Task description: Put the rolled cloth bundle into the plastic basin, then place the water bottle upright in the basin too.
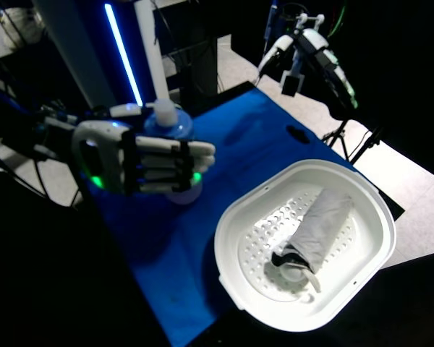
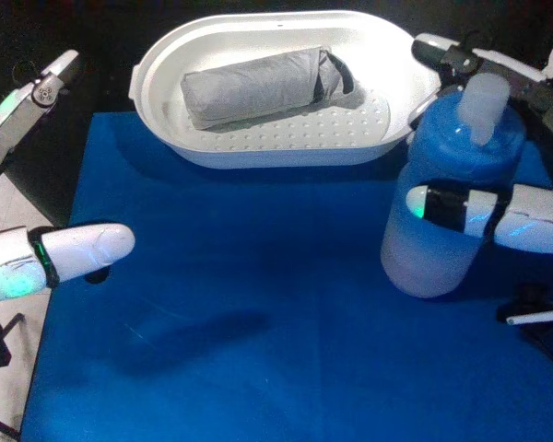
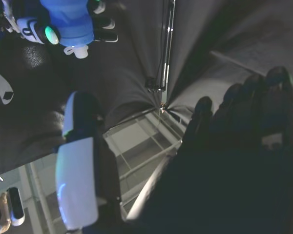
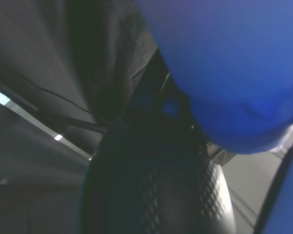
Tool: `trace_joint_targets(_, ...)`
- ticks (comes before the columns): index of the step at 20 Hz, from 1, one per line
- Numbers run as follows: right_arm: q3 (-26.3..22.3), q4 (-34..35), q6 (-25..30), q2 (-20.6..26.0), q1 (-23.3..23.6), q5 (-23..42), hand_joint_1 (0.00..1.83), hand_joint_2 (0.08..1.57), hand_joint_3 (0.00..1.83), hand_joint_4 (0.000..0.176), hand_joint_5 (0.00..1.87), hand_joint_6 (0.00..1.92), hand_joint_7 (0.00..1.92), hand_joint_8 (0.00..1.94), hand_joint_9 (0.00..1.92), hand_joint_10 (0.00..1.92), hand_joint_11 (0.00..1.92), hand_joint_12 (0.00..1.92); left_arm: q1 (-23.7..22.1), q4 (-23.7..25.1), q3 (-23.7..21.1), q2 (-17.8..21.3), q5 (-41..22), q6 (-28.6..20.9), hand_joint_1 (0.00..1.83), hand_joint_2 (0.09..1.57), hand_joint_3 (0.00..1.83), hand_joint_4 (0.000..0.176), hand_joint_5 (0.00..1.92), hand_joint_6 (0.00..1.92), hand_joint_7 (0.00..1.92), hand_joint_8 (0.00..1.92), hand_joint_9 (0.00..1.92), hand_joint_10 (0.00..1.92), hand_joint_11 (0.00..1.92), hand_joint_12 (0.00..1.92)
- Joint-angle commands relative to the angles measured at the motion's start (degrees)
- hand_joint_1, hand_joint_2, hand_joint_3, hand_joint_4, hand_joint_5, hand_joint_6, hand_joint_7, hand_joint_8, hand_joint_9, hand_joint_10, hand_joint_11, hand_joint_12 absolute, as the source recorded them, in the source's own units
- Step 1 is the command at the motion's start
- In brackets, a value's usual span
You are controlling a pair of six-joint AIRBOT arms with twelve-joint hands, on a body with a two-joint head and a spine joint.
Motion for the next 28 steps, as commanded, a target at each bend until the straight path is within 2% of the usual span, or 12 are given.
trace_joint_targets(1,0.10,-1.05,0.58,0.14,0.60,4.96,1.23,1.16,0.00,0.000,0.83,1.06,0.98,1.17,1.10,0.86,1.06,1.24,-0.24,0.12,-0.10,-0.41,-6.79,-0.55,0.64,0.81,0.00,0.176,0.00,0.00,0.00,0.00,0.00,0.00,0.00,0.00)
trace_joint_targets(5,0.13,-2.87,0.58,0.97,0.61,4.88,1.26,1.14,0.00,0.000,0.88,0.93,1.02,1.17,1.17,0.91,1.10,1.30,-0.20,-0.09,-0.05,-0.50,-6.65,-0.55,0.65,0.82,0.00,0.176,0.00,0.00,0.00,0.00,0.00,0.00,0.00,0.00)
trace_joint_targets(7,0.06,-4.61,0.59,2.13,1.45,4.89,1.26,1.10,0.00,0.000,0.91,0.95,1.13,0.92,1.20,0.91,1.13,1.37,-0.20,-0.08,0.04,-0.39,-6.58,-0.56,0.63,0.84,0.01,0.176,0.00,0.00,0.00,0.00,0.00,0.00,0.00,0.00)
trace_joint_targets(8,-0.20,-6.56,0.59,3.99,3.77,4.88,1.26,1.09,0.00,0.000,0.92,0.94,1.14,0.89,1.21,0.96,1.13,1.44,-0.20,-0.04,0.01,-0.20,-6.65,-0.56,0.59,0.85,0.01,0.176,0.00,0.00,0.00,0.00,0.00,0.00,0.00,0.00)
trace_joint_targets(10,-0.34,-8.66,0.58,5.64,6.10,4.88,1.27,1.10,0.00,0.000,0.92,0.89,1.13,0.94,1.21,0.99,1.10,1.44,-0.19,0.03,-0.06,-0.02,-6.88,-0.56,0.55,0.84,0.00,0.176,0.00,0.00,0.00,0.00,0.00,0.00,0.00,0.00)
trace_joint_targets(13,0.03,-9.97,0.53,7.51,10.14,4.88,1.26,1.13,0.00,0.000,0.83,1.01,1.07,1.06,1.17,1.03,1.07,1.40,-0.20,0.17,0.07,-0.04,-6.54,-0.56,0.56,0.85,0.00,0.176,0.00,0.00,0.00,0.00,0.00,0.00,0.00,0.00)
trace_joint_targets(16,1.98,-10.39,0.48,7.36,14.42,4.39,1.26,1.14,0.00,0.000,0.83,1.02,1.04,1.11,1.09,1.02,1.01,1.37,-0.21,0.26,0.06,-0.04,-6.20,-0.57,0.55,0.84,0.00,0.176,0.00,0.00,0.00,0.00,0.00,0.00,0.00,0.00)
trace_joint_targets(17,2.98,-10.62,0.32,6.93,16.92,2.78,1.25,1.16,0.00,0.000,0.81,1.01,0.99,1.21,1.08,1.13,0.99,1.52,-0.21,0.26,0.08,-0.05,-6.15,-0.57,0.56,0.85,0.00,0.176,0.00,0.00,0.00,0.00,0.00,0.00,0.00,0.00)
trace_joint_targets(20,6.59,-11.46,-1.04,4.38,22.85,-3.82,1.25,1.17,0.00,0.000,0.78,1.08,0.98,1.22,1.04,1.11,0.96,1.47,-0.20,0.39,0.20,-0.08,-5.92,-0.61,0.60,0.84,0.00,0.176,0.00,0.00,0.00,0.00,0.00,0.00,0.00,0.00)
trace_joint_targets(22,9.53,-11.43,-1.13,2.21,25.98,-7.44,1.25,1.17,0.00,0.000,0.78,1.09,0.98,1.24,1.04,1.22,0.97,1.52,-0.24,0.72,0.34,-0.10,-5.51,-0.78,0.62,0.85,0.00,0.176,0.00,0.00,0.00,0.00,0.00,0.00,0.00,0.00)
trace_joint_targets(24,12.70,-10.95,-1.16,-0.14,28.61,-10.97,1.26,1.15,0.00,0.000,0.83,1.02,1.03,1.15,1.08,1.21,1.01,1.56,-0.26,0.86,0.53,-0.20,-5.40,-0.97,0.65,0.85,0.00,0.176,0.00,0.00,0.00,0.00,0.00,0.00,0.00,0.00)
trace_joint_targets(28,19.81,-8.70,-1.16,-5.84,31.66,-16.24,1.25,1.15,0.00,0.000,0.83,1.01,1.01,1.20,1.10,1.29,1.03,1.66,-0.54,1.30,1.17,-0.75,-5.05,-1.69,0.65,0.83,0.00,0.176,0.00,0.00,0.00,0.00,0.00,0.00,0.00,0.00)
